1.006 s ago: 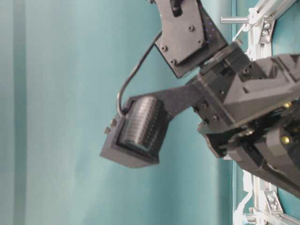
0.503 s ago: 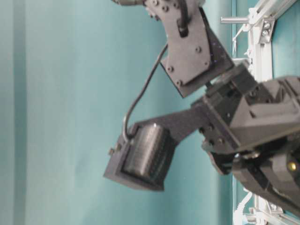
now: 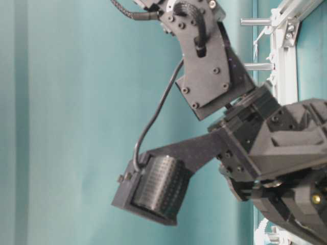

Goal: Insert the wire through the string loop located on the left side.
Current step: 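Push the USB plug up through the black zip-tie loop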

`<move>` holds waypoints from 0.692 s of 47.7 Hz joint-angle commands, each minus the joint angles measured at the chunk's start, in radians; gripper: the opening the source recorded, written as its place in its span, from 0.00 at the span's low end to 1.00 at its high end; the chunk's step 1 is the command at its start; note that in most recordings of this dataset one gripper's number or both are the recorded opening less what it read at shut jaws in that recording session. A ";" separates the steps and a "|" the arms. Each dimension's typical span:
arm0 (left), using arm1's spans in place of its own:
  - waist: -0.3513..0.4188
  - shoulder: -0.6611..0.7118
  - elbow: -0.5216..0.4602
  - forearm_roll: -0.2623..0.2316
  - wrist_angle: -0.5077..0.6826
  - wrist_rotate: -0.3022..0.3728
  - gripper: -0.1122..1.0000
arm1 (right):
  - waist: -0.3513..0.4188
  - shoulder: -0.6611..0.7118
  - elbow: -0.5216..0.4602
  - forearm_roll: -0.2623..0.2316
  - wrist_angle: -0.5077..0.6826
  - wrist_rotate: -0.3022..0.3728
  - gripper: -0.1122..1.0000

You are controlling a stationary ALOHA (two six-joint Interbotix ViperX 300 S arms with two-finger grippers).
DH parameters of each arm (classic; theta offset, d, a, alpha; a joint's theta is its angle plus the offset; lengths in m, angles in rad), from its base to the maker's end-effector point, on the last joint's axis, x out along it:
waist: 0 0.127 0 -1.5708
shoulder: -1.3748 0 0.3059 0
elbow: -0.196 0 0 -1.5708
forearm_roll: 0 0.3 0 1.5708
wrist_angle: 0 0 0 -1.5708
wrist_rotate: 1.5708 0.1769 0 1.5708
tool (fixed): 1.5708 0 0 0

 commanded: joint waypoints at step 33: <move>-0.052 0.103 -0.110 -0.005 -0.008 -0.130 0.79 | -0.002 -0.023 -0.023 -0.002 -0.006 -0.003 0.19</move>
